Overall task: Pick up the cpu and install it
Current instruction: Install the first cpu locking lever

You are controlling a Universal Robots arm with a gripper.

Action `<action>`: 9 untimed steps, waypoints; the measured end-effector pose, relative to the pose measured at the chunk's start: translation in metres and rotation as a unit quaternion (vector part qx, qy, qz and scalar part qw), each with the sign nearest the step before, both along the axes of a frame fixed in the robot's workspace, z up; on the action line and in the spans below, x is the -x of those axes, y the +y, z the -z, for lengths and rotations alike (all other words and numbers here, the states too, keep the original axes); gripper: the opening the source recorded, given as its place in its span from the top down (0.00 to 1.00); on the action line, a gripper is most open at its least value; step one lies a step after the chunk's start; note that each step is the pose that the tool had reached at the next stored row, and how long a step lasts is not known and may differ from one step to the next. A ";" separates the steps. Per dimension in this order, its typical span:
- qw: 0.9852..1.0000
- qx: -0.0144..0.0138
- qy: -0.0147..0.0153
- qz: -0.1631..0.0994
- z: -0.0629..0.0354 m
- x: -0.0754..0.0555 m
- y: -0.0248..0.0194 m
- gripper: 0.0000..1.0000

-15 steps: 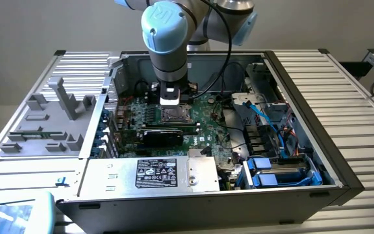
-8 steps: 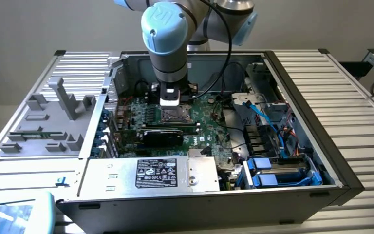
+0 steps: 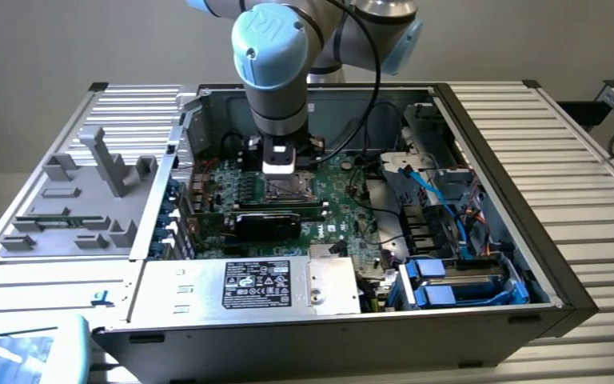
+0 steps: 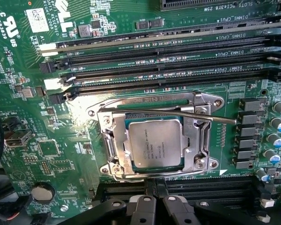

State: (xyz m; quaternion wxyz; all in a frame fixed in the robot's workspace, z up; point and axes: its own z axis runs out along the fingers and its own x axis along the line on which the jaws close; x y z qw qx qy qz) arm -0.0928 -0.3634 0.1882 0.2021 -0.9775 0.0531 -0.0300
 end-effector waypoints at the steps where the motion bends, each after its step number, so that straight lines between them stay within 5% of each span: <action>1: 1.000 0.000 0.000 0.000 0.0004 0.000 0.0001 0.88; 9: 1.000 0.000 0.000 0.000 0.0007 0.000 0.0005 0.88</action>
